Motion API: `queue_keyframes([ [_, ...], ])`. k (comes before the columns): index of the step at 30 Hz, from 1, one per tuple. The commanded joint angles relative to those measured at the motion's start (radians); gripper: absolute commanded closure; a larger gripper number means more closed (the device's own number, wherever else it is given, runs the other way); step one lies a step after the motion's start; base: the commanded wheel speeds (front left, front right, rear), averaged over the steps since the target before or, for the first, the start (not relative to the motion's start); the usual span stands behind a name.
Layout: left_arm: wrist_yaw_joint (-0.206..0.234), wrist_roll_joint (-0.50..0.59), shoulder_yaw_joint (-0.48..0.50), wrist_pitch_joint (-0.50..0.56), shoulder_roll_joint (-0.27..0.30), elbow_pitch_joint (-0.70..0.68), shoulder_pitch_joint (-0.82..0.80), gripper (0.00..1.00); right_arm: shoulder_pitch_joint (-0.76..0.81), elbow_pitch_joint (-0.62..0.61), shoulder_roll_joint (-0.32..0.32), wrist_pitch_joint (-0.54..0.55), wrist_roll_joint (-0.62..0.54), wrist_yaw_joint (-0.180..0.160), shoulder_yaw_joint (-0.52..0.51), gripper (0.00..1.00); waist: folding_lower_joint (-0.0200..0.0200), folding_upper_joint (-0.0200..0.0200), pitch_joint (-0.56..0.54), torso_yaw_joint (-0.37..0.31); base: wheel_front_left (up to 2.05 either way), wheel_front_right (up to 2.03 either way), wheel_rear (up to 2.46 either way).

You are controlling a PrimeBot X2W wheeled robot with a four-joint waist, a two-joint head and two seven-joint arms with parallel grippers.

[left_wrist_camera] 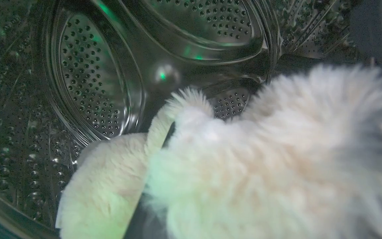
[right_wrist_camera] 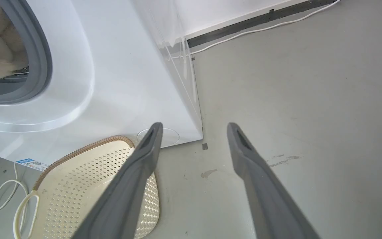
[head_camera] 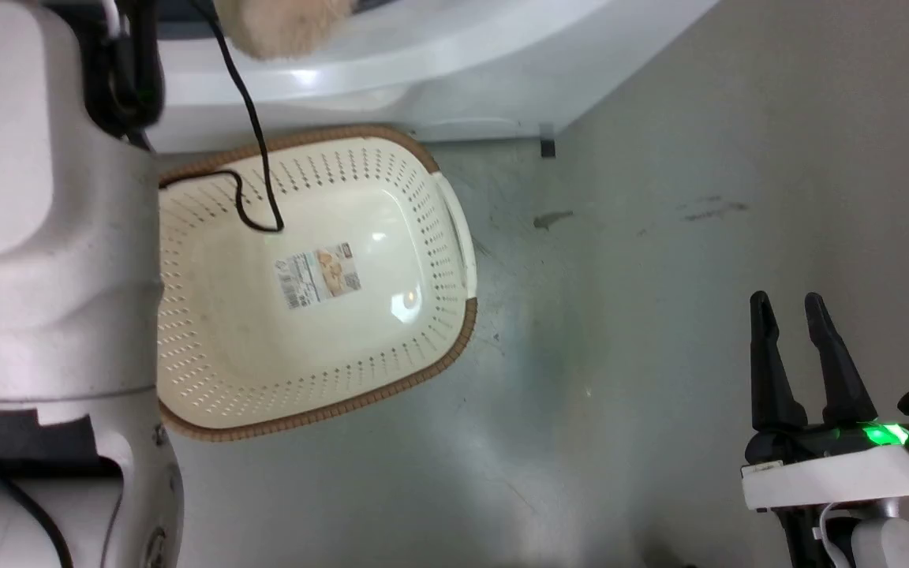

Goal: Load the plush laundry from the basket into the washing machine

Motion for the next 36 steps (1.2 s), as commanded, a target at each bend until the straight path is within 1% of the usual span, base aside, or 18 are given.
queue_keyframes([
  [1,-0.005,0.012,0.006,-0.007,0.004,-0.009,-0.033,1.0,-0.001,-0.009,0.001,-0.004,0.008,-0.001,0.004,0.0,-0.0001,-0.0001,0.029,-0.019,0.0,0.0,0.0],
  [6,-0.008,0.032,0.015,-0.007,0.012,-0.007,-0.083,1.0,0.006,-0.022,0.001,-0.004,0.018,-0.001,0.014,0.0,-0.0001,-0.0001,0.06,-0.038,0.0,0.0,0.0],
  [13,-0.012,0.062,0.013,-0.007,0.038,0.005,-0.155,1.0,0.016,-0.041,0.001,-0.004,0.031,-0.001,0.017,0.0,-0.0001,-0.0001,0.097,-0.067,0.0,0.0,0.0],
  [18,-0.013,0.086,0.009,-0.007,0.078,0.034,-0.228,1.0,0.029,-0.056,0.001,-0.004,0.052,-0.001,0.027,0.0,-0.0001,-0.0001,0.129,-0.105,0.0,0.0,0.0],
  [19,-0.012,0.096,0.005,-0.007,0.096,0.048,-0.254,1.0,0.037,-0.061,0.001,-0.004,0.06,-0.001,0.032,0.0,-0.0001,-0.0001,0.138,-0.12,0.0,0.0,0.0],
  [21,-0.012,0.099,0.005,-0.007,0.103,0.056,-0.267,1.0,0.042,-0.062,0.001,-0.004,0.063,-0.001,0.034,0.0,-0.0001,-0.0001,0.141,-0.126,0.0,0.0,0.0],
  [22,-0.009,0.105,0.003,-0.006,0.119,0.075,-0.296,1.0,0.052,-0.065,0.001,-0.004,0.069,-0.001,0.04,0.0,-0.0001,-0.0001,0.149,-0.141,0.0,0.0,0.0],
  [23,-0.009,0.105,0.003,-0.006,0.119,0.075,-0.296,1.0,0.052,-0.065,0.001,-0.004,0.069,-0.001,0.04,0.0,-0.0001,-0.0001,0.149,-0.141,0.0,0.0,0.0],
  [27,0.0,0.12,-0.003,0.003,0.156,0.124,-0.367,1.0,0.076,-0.079,0.001,-0.004,0.085,-0.001,0.053,0.0,-0.0001,-0.0001,0.172,-0.174,0.0,0.0,0.0],
  [28,0.0,0.12,-0.003,0.003,0.156,0.124,-0.367,1.0,0.076,-0.079,0.001,-0.004,0.085,-0.001,0.053,0.0,-0.0001,-0.0001,0.172,-0.174,0.0,0.0,0.0],
  [33,0.012,0.147,-0.021,0.032,0.192,0.173,-0.418,1.0,0.087,-0.091,0.001,-0.004,0.102,-0.001,0.055,0.0,-0.0001,-0.0001,0.193,-0.191,0.0,0.0,0.0],
  [36,0.026,0.15,-0.021,0.059,0.202,0.21,-0.438,1.0,0.1,-0.099,0.001,-0.004,0.108,-0.001,0.049,0.0,-0.0001,-0.0001,0.198,-0.192,0.0,0.0,0.0],
])
